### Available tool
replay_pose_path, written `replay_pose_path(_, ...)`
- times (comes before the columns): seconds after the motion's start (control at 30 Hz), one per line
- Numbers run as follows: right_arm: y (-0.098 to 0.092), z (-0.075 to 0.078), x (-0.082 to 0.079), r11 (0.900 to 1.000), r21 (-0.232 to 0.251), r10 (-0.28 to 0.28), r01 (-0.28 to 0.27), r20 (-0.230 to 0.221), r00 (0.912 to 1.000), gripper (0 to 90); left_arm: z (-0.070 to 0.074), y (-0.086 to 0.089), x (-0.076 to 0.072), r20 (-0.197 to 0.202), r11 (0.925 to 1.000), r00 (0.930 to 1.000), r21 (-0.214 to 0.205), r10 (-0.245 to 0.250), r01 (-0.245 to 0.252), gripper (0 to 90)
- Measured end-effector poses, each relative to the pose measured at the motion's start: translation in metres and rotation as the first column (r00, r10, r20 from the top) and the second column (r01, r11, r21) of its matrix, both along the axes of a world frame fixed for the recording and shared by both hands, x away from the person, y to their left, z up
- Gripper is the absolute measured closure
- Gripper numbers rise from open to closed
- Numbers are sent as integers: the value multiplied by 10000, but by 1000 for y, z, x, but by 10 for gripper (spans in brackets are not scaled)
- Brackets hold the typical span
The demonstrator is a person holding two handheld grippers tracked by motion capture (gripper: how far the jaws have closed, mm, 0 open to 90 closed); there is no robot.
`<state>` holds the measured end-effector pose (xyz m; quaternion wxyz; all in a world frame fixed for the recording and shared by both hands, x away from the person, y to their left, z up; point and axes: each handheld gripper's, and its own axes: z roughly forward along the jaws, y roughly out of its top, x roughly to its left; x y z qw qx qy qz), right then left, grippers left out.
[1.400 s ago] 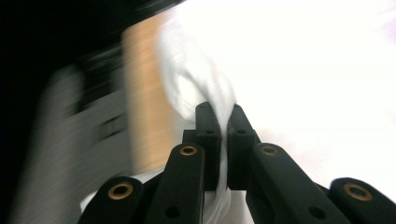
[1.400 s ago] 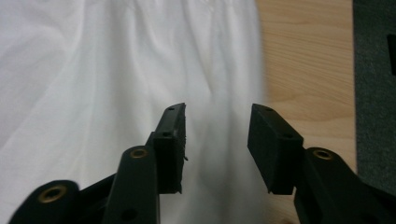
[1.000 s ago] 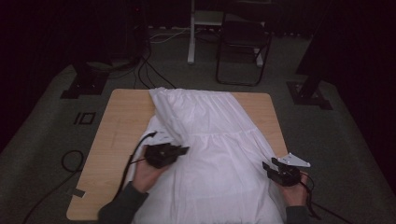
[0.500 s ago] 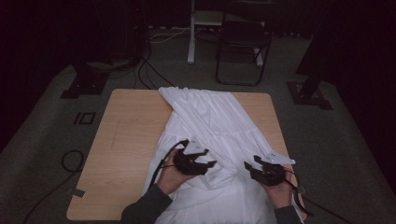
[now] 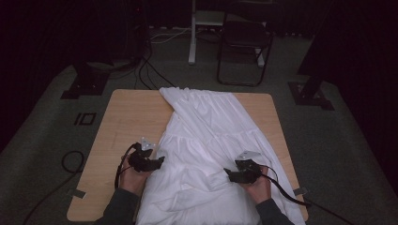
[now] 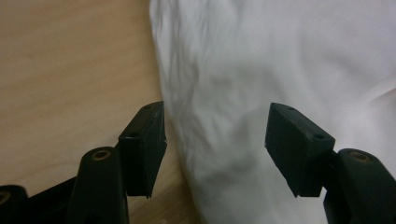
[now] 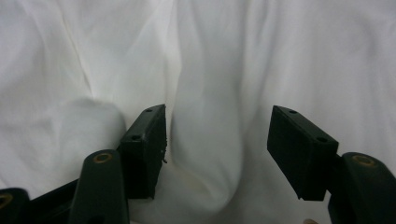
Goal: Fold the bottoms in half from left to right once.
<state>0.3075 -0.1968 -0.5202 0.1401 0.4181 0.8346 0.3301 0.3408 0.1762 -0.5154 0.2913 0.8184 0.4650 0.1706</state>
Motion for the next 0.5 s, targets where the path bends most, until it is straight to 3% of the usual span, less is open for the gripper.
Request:
replay_pose_path(0.03,1,-1,-1,9999,-3,160,-160,-143,9998,482,-4,-3,3,-183,9999,9998,-72,-127,126,380)
replay_pose_path(0.1,0,0,-2,9991,-8,428,-428,-166,9989,692,-11,-10,8,-605,9987,9969,-130,-505,498,401)
replay_pose_path(0.13,-2,4,-3,9991,-57,409,-410,-81,9991,835,-12,-13,8,-372,9978,9972,37,-656,658,597)
replay_pose_path(0.17,-2,4,-3,9991,-57,409,-410,-81,9991,835,-11,-15,7,-305,9955,9952,-201,-935,929,597)
replay_pose_path(0.2,-6,10,-5,9991,-52,420,-419,145,9990,860,-8,-15,6,-181,9966,9967,-263,-785,781,868)
replay_pose_path(0.23,-6,10,-5,9991,-52,420,-419,145,9990,860,-3,-15,4,87,9970,9977,-373,-671,674,868)
replay_pose_path(0.27,-13,21,-8,9994,-46,354,-352,579,9977,865,5,-13,1,422,9953,9969,-689,-660,688,876)
replay_pose_path(0.3,-13,21,-8,9994,-46,354,-352,579,9977,865,15,-11,-5,772,9914,9952,-1113,-608,692,876)
replay_pose_path(0.33,-28,39,-11,9987,487,69,-126,1163,9932,867,28,-9,-11,1154,9825,9910,-1649,-677,863,878)
replay_pose_path(0.37,-37,50,-12,9965,831,-123,1,1463,9892,867,43,-7,-17,1508,9687,9852,-2204,-817,1141,878)
replay_pose_path(0.4,-47,62,-14,9943,1040,-415,225,1850,9819,867,57,-8,-22,1866,9593,9782,-2474,-907,1362,877)
replay_pose_path(0.43,-47,62,-14,9943,1040,-415,225,1850,9819,867,69,-10,-26,2259,9567,9702,-2523,-875,1450,877)
replay_pose_path(0.5,-71,84,-16,9868,1369,-1194,866,2532,9600,867,82,-20,-29,2542,9515,9615,-2557,-1043,1708,858)
